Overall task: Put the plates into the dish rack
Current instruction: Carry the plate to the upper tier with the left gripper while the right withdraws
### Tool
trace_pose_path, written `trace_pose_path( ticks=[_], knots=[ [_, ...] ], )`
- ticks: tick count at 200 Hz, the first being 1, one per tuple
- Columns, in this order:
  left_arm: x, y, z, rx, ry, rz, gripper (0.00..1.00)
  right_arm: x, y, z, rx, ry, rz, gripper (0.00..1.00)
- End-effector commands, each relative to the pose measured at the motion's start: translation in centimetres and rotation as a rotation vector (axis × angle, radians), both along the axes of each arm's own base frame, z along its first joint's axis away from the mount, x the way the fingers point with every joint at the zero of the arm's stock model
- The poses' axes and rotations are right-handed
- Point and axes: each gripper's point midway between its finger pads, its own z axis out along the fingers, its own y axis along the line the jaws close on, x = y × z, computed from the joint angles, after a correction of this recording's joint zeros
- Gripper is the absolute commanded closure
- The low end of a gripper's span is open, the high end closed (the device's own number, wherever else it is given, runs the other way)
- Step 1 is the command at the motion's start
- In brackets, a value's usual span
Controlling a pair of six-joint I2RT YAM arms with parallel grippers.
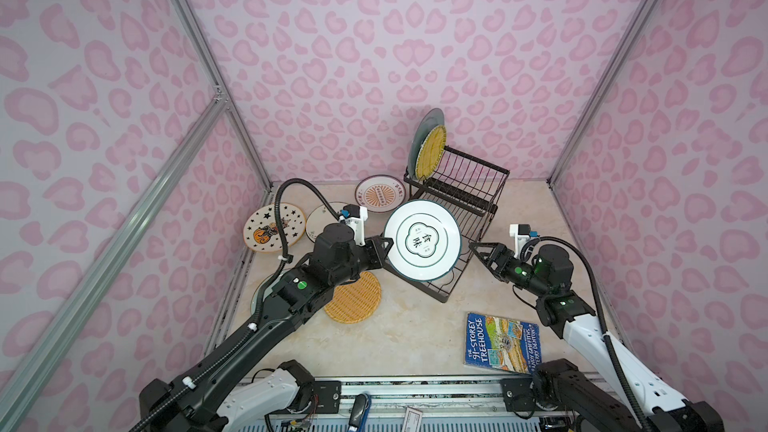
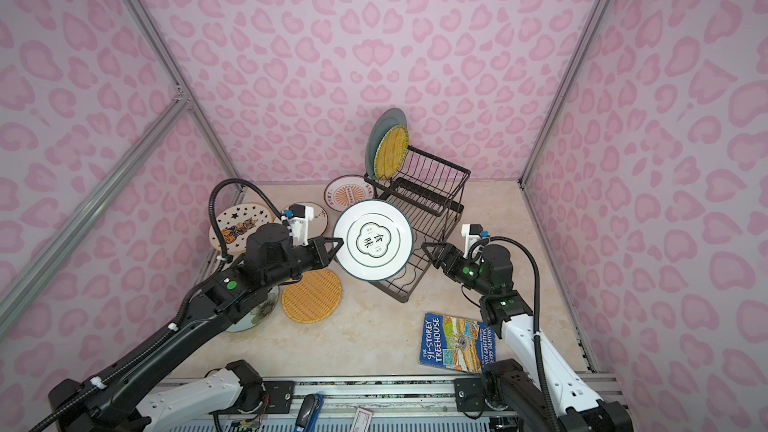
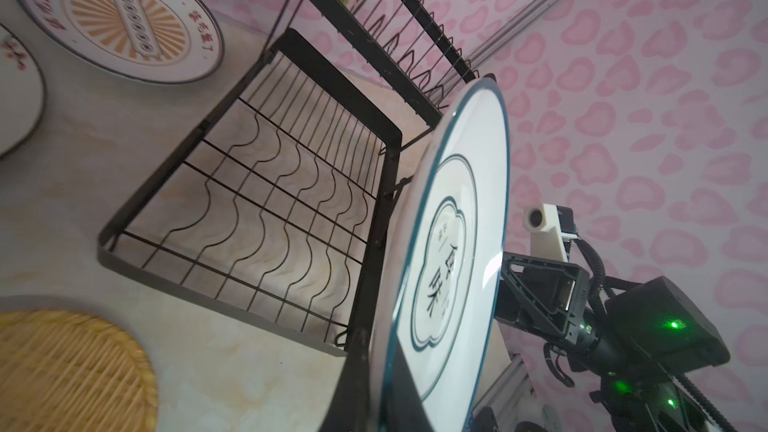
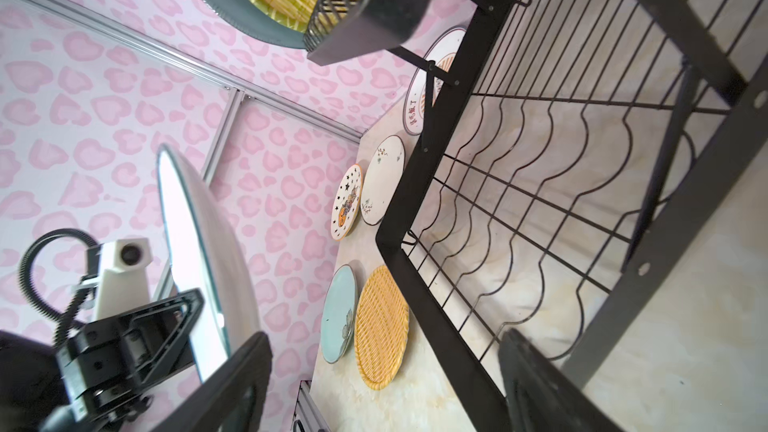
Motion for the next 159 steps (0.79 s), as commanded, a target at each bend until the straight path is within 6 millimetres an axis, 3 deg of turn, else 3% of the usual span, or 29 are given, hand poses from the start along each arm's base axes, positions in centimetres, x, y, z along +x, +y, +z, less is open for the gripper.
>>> trace_pose_path(
  ticks=[1, 30, 51, 54, 65, 90, 159],
  knots=[
    [0.8, 3.8, 3.6, 0.115, -0.131, 0.151, 0.96, 0.4, 0.8, 0.5, -0.006, -0.054, 0.022, 0.14],
    [1.5, 6.7, 9.5, 0.187, -0.286, 0.281, 0.96, 0.7, 2.0, 0.3, -0.012, -0.054, 0.057, 0.14],
    [3.1, 7.0, 12.2, 0.253, -0.361, 0.33, 0.96, 0.7, 2.7, 0.0, -0.03, -0.06, 0.08, 0.1],
    [3.3, 7.0, 13.3, 0.251, -0.381, 0.34, 0.96, 0.7, 2.8, -0.1, -0.034, -0.059, 0.083, 0.09],
    [4.3, 6.7, 14.5, 0.276, -0.418, 0.356, 0.96, 0.6, 3.0, -0.3, -0.046, -0.06, 0.094, 0.03],
    [7.0, 5.8, 16.3, 0.352, -0.483, 0.393, 0.96, 0.3, 3.4, -0.6, -0.069, -0.065, 0.112, 0.03],
    [11.6, 0.1, 20.4, 0.481, -0.708, 0.373, 0.96, -0.5, 3.4, -1.9, -0.11, -0.046, 0.137, 0.03]
  ],
)
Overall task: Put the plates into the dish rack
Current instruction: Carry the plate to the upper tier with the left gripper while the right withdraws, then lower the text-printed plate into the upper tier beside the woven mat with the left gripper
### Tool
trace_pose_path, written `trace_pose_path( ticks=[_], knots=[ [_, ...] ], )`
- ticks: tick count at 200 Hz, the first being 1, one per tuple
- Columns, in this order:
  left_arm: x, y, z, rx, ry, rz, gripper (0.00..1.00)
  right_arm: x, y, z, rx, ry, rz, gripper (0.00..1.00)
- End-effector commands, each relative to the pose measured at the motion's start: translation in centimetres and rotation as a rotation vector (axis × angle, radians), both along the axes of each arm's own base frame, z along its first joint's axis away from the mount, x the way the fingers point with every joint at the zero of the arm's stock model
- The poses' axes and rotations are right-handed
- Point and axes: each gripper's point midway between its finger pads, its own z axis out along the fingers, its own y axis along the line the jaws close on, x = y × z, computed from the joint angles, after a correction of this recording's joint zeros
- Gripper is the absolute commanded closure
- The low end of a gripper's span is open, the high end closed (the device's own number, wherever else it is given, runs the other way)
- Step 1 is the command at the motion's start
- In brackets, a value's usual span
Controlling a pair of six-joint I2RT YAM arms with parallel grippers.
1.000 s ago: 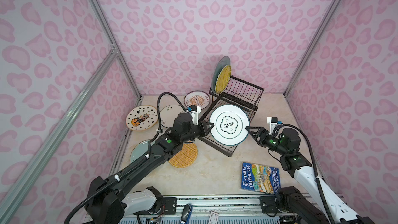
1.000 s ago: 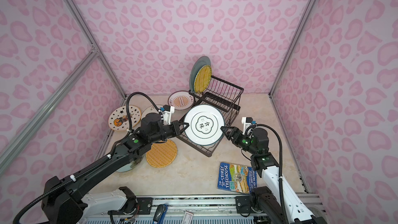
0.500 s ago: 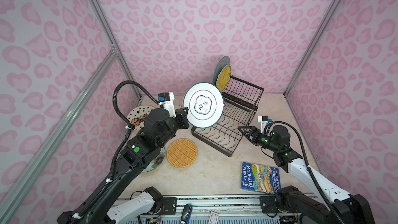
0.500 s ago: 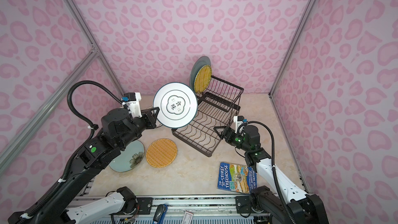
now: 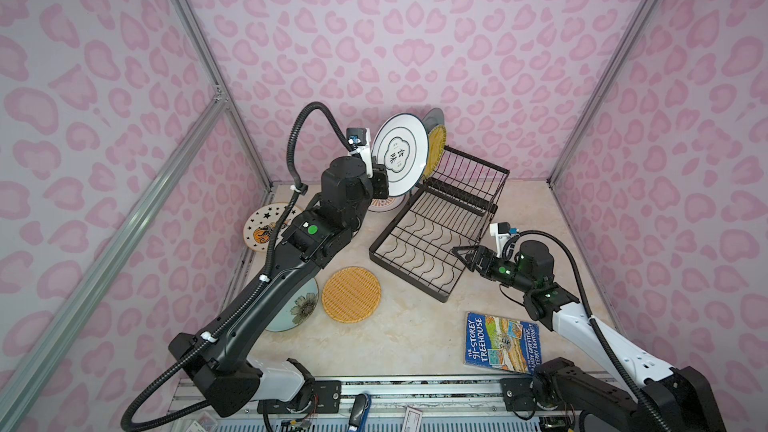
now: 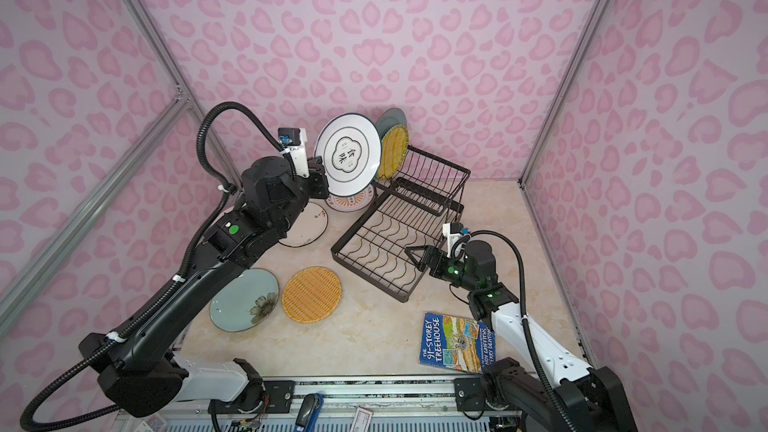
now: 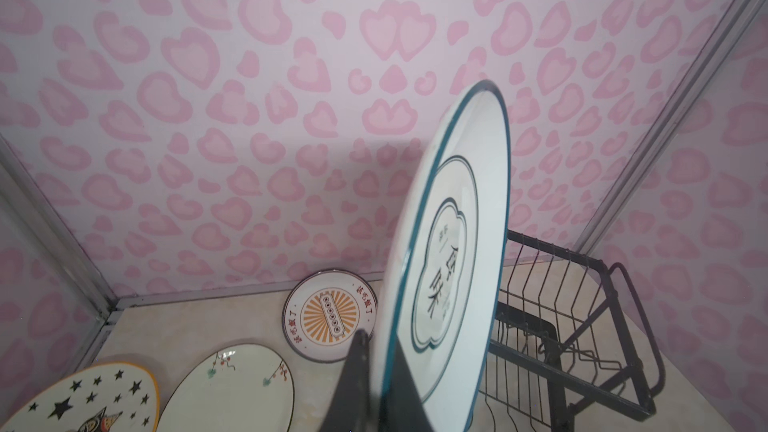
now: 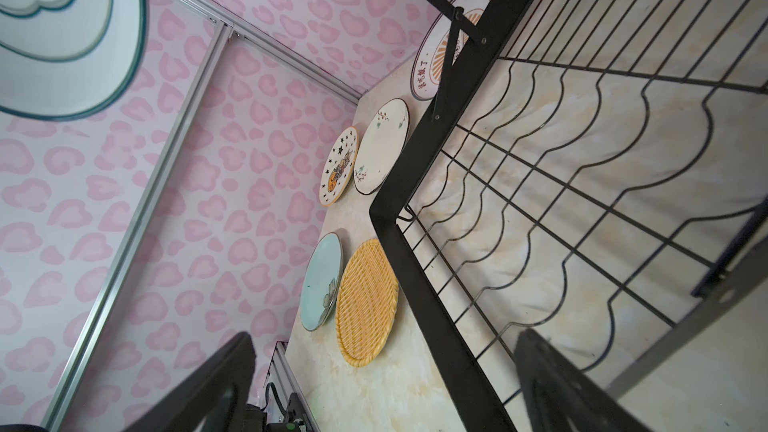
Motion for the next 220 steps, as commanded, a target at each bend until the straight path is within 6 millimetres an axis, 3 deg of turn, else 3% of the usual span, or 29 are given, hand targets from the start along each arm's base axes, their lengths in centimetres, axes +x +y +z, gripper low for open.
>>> trace_pose_path(
  ticks=[1, 23, 63, 133, 220],
  knots=[
    [0.9, -1.2, 4.4, 0.03, -0.174, 0.02, 0.96, -0.4, 0.0, -0.4, -0.022, -0.007, 0.016, 0.03],
    [1.9, -3.0, 5.3, 0.088, -0.228, 0.026, 0.96, -0.6, -0.1, -0.5, -0.032, -0.01, 0.017, 0.03],
    [3.9, -6.5, 4.9, 0.204, -0.278, 0.046, 0.96, -1.1, -0.1, -0.6, -0.047, -0.015, 0.03, 0.03],
    [7.7, -10.3, 1.8, 0.33, -0.273, 0.059, 0.96, -2.0, -0.3, 0.0, -0.052, -0.033, 0.043, 0.03],
    [9.8, -12.2, -1.4, 0.392, -0.249, 0.063, 0.96, -3.7, -1.0, 7.3, -0.01, -0.283, 0.03, 0.03]
  ],
)
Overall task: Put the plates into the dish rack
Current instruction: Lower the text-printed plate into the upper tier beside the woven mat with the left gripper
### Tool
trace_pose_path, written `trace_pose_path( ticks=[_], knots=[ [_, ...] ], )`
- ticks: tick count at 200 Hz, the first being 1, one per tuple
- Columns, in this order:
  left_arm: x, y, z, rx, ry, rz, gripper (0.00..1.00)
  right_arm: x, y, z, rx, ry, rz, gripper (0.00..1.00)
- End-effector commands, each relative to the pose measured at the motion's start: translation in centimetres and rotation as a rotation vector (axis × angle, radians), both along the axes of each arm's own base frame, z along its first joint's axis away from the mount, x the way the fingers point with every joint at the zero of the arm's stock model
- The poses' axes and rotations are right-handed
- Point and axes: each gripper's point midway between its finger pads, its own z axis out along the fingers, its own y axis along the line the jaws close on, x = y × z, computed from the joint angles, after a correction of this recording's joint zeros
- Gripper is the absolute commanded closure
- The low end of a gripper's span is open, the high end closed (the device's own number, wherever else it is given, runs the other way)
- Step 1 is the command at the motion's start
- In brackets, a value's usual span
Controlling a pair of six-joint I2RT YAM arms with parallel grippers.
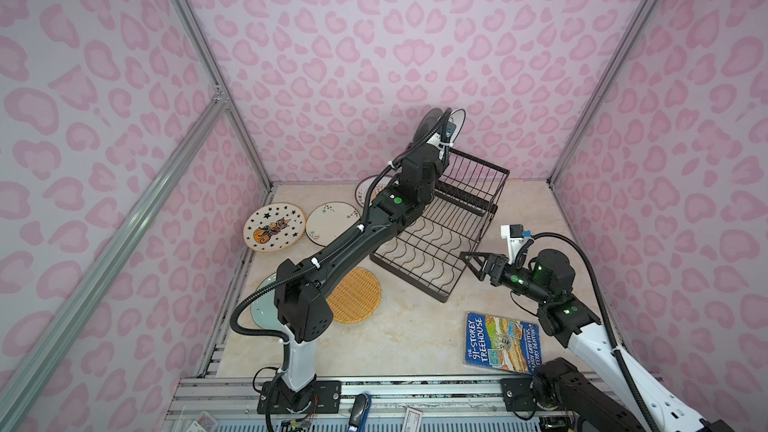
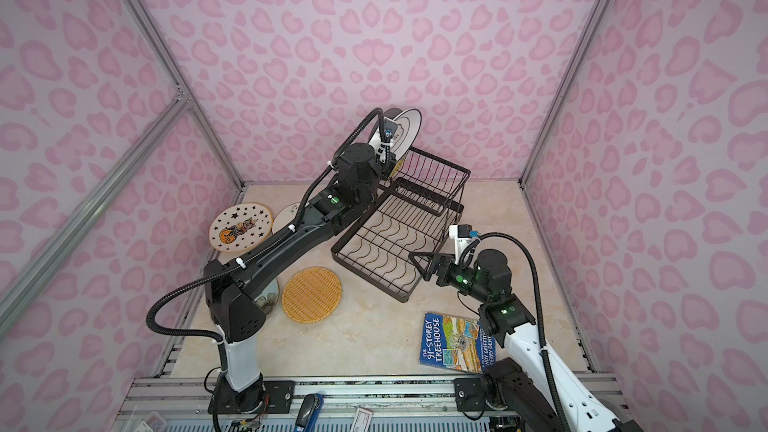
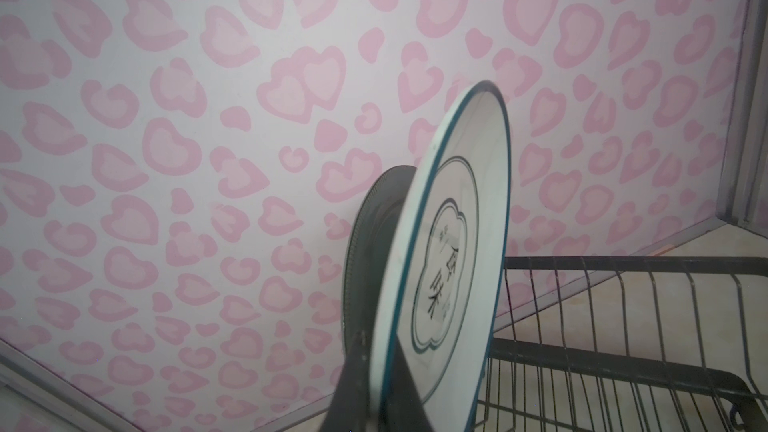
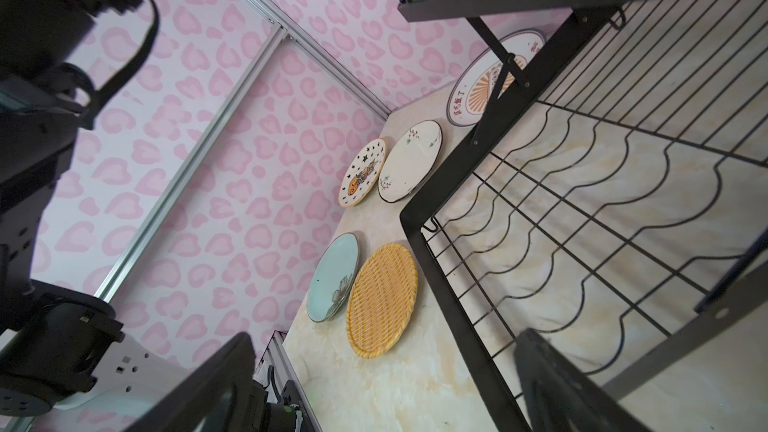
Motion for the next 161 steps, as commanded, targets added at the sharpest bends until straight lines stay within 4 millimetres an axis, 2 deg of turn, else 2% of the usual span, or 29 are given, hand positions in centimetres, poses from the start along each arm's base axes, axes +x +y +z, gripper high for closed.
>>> trace_pose_path(
  ticks=[1, 24, 60, 121, 161],
  knots=[
    [0.3, 0.0, 1.7, -0.045, -0.068, 0.016, 0.96, -0.4, -0.1, 2.0, -0.002, -0.084, 0.001, 0.03],
    [0.8, -0.2, 1.0, -0.034, -0.062, 0.027, 0.96, -0.9, -0.4, 3.3, -0.009, -0.122, 0.001, 0.03],
    [1.5, -0.2, 0.0, -0.017, -0.056, 0.053, 0.96, -1.4, -0.7, 4.2, -0.018, -0.157, -0.005, 0.03],
    [2.6, -0.6, -2.0, -0.001, -0.025, 0.075, 0.96, -1.6, -0.8, 4.0, -0.037, -0.155, -0.005, 0.03],
    [3.1, -0.4, -2.3, -0.003, -0.023, 0.103, 0.96, -1.8, -0.8, 3.9, -0.045, -0.156, -0.002, 0.03]
  ],
)
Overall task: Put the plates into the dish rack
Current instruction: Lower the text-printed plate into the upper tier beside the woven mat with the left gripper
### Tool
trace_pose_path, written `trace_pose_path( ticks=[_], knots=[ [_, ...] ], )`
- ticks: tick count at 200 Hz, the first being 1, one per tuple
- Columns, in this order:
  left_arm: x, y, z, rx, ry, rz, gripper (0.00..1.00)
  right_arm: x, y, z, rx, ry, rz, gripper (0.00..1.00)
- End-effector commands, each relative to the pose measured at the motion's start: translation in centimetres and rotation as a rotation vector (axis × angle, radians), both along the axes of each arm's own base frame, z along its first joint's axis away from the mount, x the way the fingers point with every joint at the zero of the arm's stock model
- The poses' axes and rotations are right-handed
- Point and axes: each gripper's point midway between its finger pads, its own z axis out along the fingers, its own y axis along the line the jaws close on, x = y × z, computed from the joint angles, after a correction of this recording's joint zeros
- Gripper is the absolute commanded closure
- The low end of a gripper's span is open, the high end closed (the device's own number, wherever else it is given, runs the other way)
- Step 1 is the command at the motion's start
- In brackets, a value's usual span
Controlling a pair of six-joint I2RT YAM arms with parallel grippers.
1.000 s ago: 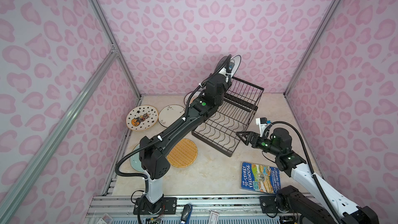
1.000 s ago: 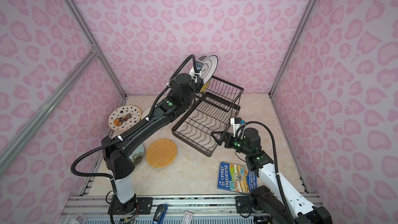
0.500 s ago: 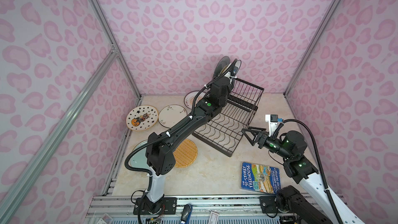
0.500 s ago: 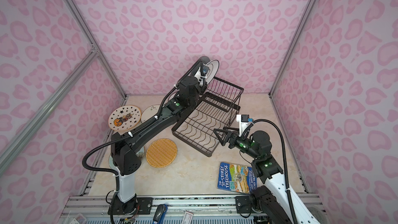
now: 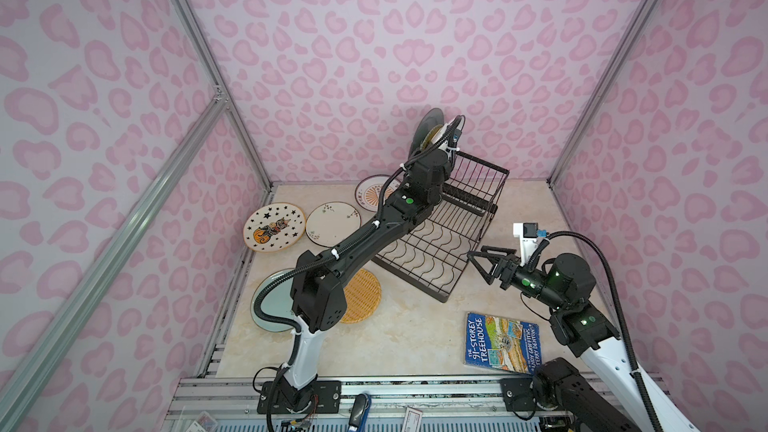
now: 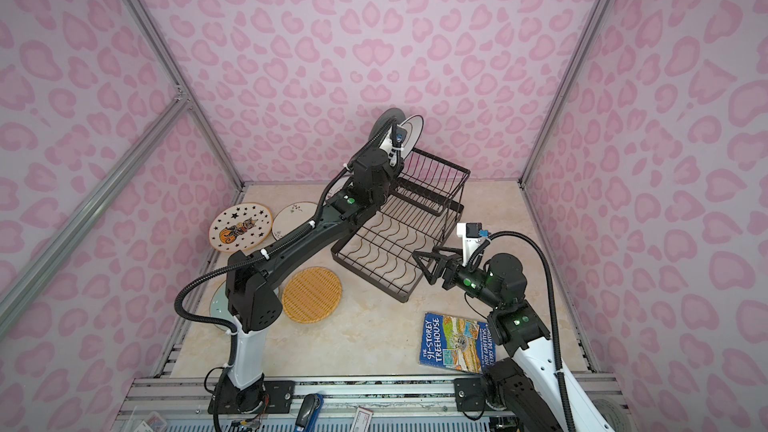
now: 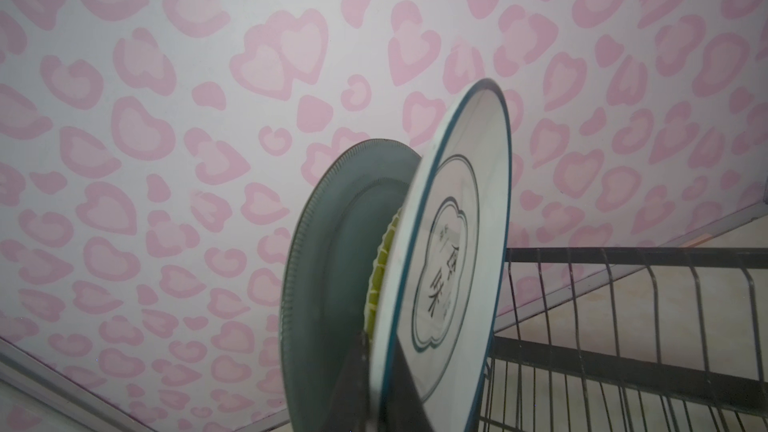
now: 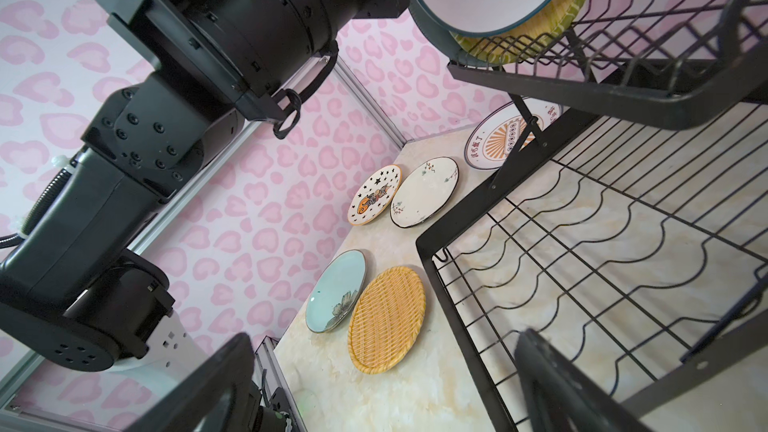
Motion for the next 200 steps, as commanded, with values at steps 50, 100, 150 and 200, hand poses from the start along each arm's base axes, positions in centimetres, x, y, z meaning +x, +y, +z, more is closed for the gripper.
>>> trace_pose_path(
  ticks=[50, 100, 150, 200],
  knots=[
    [0.8, 0.6, 0.2, -0.02, -0.019, 0.055, 0.96, -0.1, 0.0, -0.2, -0.013, -0.011, 0.002, 0.03],
    [0.4, -0.1, 0.2, -0.032, -0.016, 0.034, 0.96, -0.1, 0.0, -0.5, -0.012, -0.004, 0.004, 0.03],
    [0.4, 0.1, 1.1, -0.041, -0.032, 0.053, 0.97, -0.1, 0.1, -0.7, -0.013, 0.0, 0.006, 0.03],
    [-0.3, 0.7, 4.2, -0.094, -0.068, 0.069, 0.97, 0.1, 0.2, -1.1, 0.001, 0.014, 0.012, 0.03]
  ],
)
